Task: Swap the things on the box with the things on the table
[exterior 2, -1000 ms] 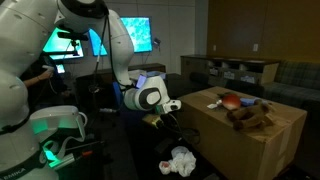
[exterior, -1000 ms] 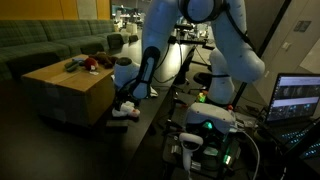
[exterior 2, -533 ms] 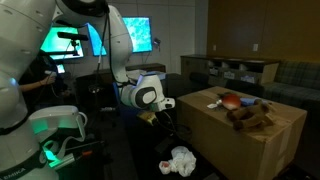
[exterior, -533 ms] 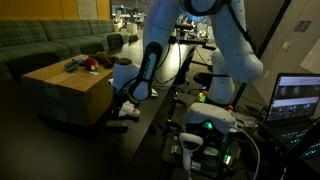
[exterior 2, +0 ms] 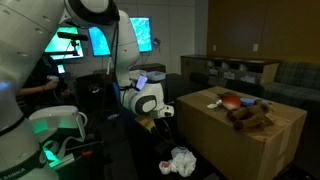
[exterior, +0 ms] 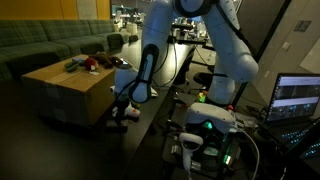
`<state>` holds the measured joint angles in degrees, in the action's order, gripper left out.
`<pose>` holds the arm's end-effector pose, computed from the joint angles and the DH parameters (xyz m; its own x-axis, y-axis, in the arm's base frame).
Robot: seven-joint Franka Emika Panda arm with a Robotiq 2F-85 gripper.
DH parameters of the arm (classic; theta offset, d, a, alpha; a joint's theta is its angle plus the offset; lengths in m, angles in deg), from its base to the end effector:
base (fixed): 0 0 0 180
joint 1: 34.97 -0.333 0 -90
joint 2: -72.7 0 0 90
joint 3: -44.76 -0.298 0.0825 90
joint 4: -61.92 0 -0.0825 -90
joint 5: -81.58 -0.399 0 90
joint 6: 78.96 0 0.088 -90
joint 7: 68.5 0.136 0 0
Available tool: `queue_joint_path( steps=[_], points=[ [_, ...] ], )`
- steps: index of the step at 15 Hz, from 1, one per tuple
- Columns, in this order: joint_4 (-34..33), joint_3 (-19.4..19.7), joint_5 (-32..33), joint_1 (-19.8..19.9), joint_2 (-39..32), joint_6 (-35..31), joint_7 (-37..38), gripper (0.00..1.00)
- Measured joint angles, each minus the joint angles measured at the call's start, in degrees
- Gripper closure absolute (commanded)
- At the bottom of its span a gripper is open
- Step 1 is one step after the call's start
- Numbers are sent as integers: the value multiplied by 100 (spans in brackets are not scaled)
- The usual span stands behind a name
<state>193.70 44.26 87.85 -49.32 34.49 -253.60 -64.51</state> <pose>0.4791 0.1363 0.0091 0.9532 0.2910 0.0814 0.2914 -0.9566 0.0080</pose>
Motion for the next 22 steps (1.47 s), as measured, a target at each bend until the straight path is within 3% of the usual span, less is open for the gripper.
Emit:
queue_joint_path(
  steps=[9,22],
  points=[
    [-430,-556,0,822,-559,-6,-509,0],
    [-820,-865,0,1209,-1100,4,-800,0]
  ],
)
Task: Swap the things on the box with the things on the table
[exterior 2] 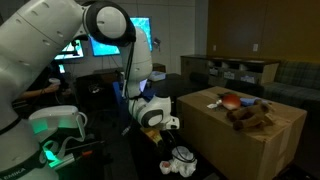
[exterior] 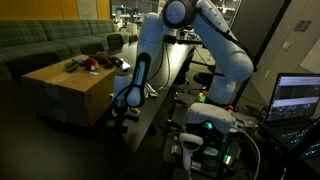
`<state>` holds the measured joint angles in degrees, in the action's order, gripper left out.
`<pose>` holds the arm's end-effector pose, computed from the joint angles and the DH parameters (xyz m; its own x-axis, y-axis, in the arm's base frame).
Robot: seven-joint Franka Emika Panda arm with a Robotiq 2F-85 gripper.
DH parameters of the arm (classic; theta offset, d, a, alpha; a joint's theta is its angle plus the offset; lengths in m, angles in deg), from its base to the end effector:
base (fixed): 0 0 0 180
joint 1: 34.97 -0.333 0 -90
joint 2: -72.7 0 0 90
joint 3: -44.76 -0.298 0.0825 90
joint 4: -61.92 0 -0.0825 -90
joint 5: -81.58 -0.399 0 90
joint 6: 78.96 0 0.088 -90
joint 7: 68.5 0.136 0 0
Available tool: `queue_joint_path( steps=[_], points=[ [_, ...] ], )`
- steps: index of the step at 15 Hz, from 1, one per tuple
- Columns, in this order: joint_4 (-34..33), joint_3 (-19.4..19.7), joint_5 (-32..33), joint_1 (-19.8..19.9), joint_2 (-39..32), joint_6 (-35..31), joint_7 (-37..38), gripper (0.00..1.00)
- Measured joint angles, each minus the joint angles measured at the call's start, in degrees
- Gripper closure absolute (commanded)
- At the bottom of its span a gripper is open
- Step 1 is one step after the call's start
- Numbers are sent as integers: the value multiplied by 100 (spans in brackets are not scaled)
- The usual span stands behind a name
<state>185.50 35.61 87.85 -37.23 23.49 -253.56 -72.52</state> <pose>0.4926 0.1264 -0.0465 0.9483 0.3121 0.0572 0.3165 -0.9431 -0.1016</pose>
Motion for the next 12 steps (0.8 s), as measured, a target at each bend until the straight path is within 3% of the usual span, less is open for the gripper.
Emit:
queue_joint_path(
  steps=[1,3,4,8,9,12],
  points=[
    [-29,-4,0,10,-37,0,-7,3],
    [-58,-19,0,35,-56,6,-26,27],
    [-68,-19,0,36,-56,9,-30,29],
    [-103,-17,0,43,-25,33,-45,62],
    [-104,-17,0,46,-9,47,-52,67],
    [-111,-16,0,46,5,87,-70,67]
  ],
)
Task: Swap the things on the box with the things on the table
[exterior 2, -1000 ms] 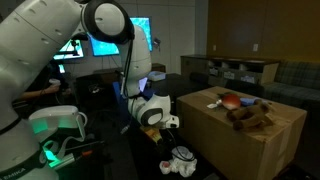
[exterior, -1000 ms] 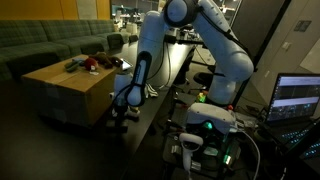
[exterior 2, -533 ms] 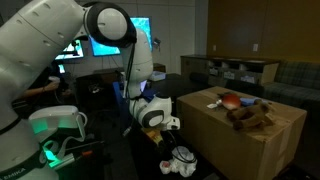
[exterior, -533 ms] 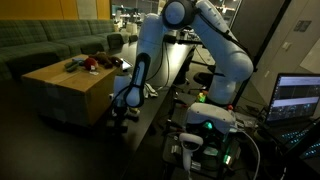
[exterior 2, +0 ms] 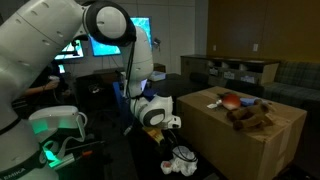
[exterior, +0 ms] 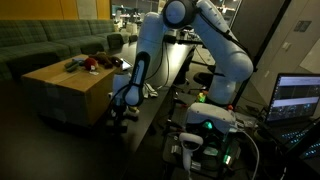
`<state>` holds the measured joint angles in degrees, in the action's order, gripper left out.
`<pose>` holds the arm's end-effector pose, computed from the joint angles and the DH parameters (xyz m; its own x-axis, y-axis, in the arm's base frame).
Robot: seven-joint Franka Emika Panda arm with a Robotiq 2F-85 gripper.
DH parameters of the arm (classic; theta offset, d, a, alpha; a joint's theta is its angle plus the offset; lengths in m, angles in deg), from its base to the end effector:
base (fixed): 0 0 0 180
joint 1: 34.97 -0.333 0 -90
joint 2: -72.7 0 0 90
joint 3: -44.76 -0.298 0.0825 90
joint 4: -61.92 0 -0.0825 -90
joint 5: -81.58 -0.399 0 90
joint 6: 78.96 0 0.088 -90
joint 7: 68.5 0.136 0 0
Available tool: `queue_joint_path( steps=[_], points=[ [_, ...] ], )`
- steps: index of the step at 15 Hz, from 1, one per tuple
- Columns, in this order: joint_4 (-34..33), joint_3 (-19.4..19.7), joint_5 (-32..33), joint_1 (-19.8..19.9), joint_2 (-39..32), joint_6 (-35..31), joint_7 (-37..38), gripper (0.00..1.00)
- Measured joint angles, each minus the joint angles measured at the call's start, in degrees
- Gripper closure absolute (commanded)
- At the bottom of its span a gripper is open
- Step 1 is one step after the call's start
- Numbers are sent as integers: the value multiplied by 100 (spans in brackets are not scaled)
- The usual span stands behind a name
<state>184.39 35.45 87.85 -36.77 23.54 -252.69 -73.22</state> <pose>0.5017 0.1246 -0.0428 0.9463 0.3170 0.0637 0.3221 -0.9414 -0.1003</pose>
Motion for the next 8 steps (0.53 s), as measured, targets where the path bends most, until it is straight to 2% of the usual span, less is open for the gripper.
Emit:
queue_joint_path(
  steps=[5,8],
  points=[
    [-4,-7,0,8,84,181,-104,67],
    [62,-190,0,207,416,630,-317,67]
  ],
)
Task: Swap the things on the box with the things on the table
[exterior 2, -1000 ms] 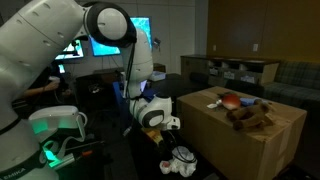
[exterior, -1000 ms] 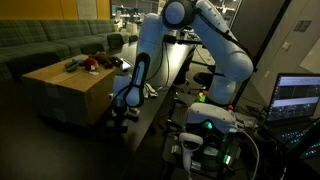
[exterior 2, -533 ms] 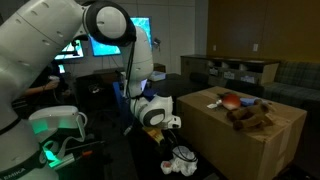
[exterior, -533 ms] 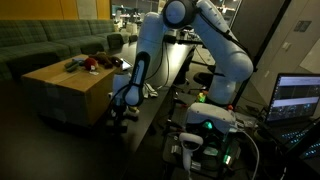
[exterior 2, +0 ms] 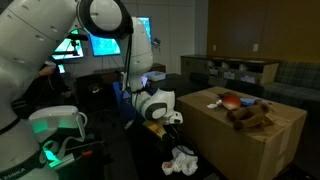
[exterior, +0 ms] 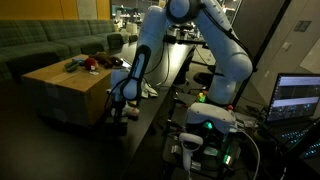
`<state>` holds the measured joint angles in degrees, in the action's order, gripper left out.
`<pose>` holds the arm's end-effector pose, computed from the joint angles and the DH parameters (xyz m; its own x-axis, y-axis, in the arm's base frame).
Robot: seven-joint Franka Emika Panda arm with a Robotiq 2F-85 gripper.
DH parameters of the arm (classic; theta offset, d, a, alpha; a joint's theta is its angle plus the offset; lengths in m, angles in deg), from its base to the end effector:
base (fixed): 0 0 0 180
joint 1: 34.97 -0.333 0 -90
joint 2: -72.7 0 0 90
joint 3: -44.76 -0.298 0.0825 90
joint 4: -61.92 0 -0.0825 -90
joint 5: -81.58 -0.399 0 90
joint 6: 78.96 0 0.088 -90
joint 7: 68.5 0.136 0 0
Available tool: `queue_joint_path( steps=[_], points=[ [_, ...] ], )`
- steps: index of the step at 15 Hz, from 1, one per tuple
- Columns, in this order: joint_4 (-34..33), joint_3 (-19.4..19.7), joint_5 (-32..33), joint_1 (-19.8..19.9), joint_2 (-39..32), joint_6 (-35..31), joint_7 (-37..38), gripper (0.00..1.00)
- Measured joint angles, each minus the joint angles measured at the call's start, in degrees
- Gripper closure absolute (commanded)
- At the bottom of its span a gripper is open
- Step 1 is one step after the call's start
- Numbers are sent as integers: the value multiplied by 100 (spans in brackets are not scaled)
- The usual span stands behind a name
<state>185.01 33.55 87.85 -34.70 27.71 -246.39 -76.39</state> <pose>0.5097 0.1241 -0.0158 0.9292 0.3686 0.0271 0.3692 -0.9227 -0.1106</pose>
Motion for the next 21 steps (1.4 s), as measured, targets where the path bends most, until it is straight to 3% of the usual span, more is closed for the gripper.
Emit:
queue_joint_path(
  steps=[4,9,15,21],
  points=[
    [166,-527,-152,538,802,979,-512,67],
    [246,-966,-1019,888,2017,2495,-1426,67],
    [118,-700,-1445,653,3426,3873,-1896,67],
    [-422,-158,-1182,77,3779,4109,-1912,67]
  ],
)
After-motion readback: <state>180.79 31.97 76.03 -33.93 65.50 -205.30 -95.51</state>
